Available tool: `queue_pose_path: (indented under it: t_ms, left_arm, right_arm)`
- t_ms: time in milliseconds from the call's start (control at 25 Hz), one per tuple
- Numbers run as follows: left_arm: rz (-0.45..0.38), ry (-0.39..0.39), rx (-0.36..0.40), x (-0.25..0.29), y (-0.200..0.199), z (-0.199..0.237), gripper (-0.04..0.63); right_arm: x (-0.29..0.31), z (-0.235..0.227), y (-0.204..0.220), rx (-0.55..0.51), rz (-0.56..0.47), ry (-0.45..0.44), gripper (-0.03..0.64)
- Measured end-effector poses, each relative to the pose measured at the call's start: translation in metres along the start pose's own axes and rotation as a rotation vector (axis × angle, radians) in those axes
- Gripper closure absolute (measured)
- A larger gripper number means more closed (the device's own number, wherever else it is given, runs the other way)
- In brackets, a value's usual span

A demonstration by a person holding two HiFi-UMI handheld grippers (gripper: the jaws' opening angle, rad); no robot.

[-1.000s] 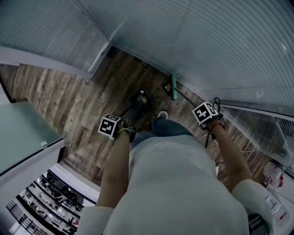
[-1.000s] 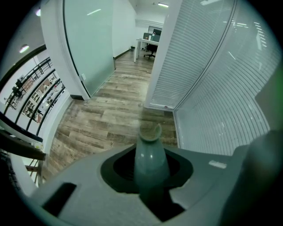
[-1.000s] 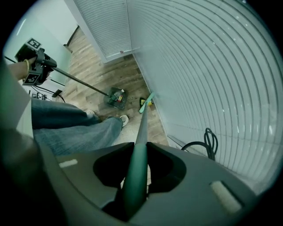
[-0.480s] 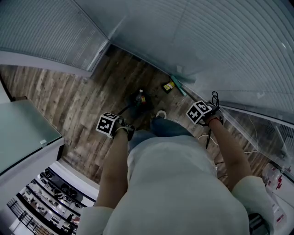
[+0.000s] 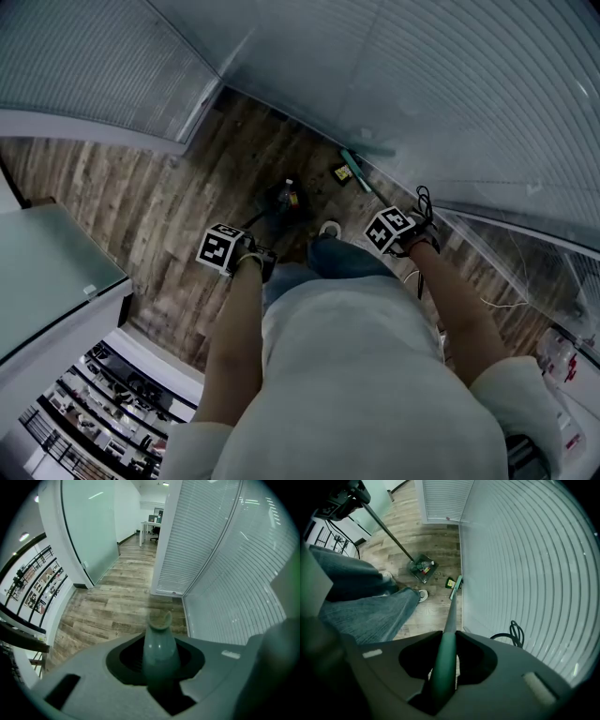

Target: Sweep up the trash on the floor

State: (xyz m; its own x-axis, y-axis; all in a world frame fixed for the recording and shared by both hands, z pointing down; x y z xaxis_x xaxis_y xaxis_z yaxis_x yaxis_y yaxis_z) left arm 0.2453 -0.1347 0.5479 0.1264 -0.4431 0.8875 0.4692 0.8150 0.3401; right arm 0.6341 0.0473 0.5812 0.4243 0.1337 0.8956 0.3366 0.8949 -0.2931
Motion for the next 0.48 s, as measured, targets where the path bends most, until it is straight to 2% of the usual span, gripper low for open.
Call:
queue_pose_path:
  t_ms: [240,480]
  left_arm:
    - [-0.01,-0.001,-0.025,0.001,0.0,0.001,0.505]
    - [-0.012,0.0,-0.031,0.002,-0.004,0.004,0.502]
  right_arm:
    - [0.0,0.017,-0.002,0.149,0.012,-0.08,0.52]
    - [-0.013,0.039,-0.008,0.155,0.002,-0.099,0.52]
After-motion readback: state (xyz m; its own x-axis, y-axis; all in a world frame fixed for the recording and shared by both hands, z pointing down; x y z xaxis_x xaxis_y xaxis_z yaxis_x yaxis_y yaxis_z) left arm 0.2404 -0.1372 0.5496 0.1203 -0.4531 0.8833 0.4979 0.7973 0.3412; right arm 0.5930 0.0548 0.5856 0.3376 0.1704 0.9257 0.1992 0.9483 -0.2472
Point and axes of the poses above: the fingertips, and each gripper's own axes: x forward along the fingers, z to its left, y out of its underside, the point moved 9 cm from there along -x, backward along the fingers, and after that the axes turned 12 degrees about y, right-handed, at the moved point
